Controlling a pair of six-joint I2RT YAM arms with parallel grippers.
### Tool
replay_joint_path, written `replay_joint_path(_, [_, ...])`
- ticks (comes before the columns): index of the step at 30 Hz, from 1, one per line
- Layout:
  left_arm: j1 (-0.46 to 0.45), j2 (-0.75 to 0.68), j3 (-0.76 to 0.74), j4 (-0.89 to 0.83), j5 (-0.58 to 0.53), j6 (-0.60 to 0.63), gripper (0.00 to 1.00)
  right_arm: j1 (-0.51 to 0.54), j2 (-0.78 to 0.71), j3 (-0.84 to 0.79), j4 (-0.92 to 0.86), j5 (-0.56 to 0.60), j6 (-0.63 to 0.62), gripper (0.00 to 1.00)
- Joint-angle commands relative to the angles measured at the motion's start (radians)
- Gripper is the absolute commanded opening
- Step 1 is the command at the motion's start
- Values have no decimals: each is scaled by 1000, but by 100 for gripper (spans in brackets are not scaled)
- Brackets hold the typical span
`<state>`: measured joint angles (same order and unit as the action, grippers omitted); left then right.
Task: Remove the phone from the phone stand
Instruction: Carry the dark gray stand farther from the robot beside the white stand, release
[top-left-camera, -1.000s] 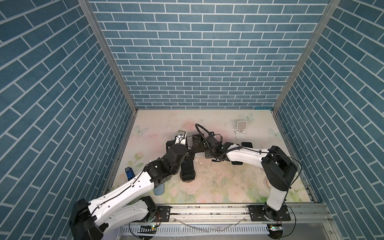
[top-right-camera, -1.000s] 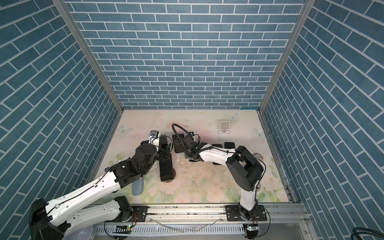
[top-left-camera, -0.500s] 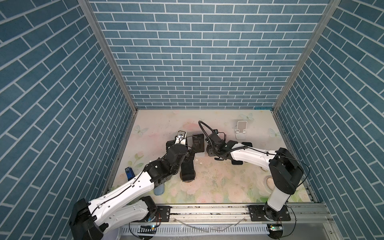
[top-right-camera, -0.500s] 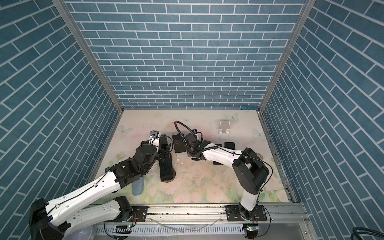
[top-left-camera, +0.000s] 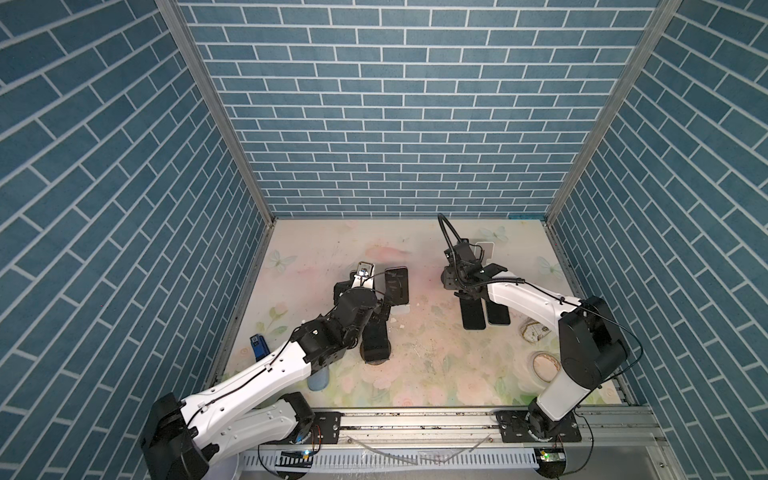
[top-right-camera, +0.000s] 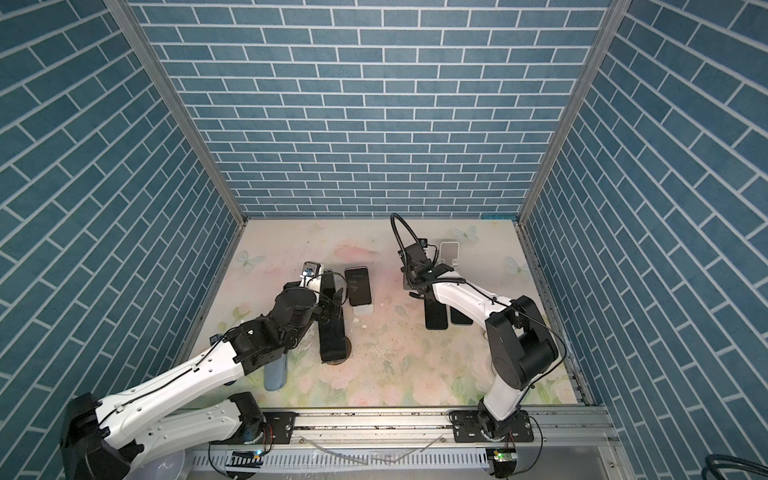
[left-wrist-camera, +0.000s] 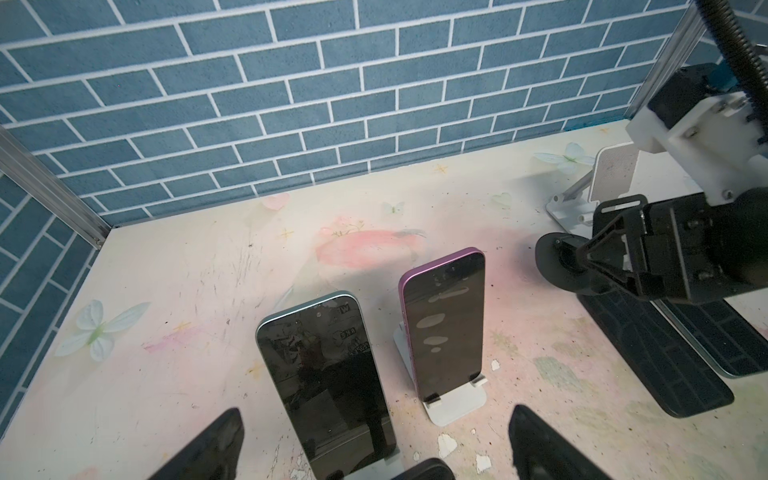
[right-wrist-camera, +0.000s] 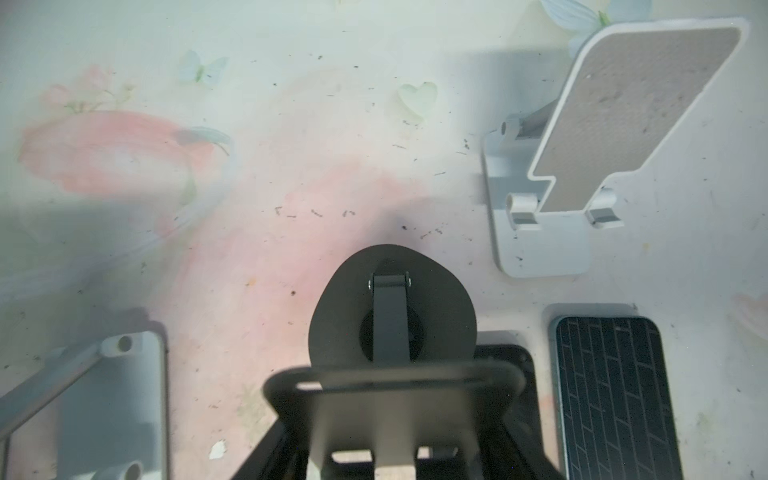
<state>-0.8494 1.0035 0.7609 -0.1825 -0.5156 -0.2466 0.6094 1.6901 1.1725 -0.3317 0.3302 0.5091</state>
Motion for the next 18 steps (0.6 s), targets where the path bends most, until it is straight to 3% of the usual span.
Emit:
replay_joint_path(1, [-5,3,29,-17,-12,3,100,-36,49,71,4,-37,-70,40])
replay_joint_path(18, [-4,20,55,-41,-96,-9,100,-121,252,240,7,-81,-149,41])
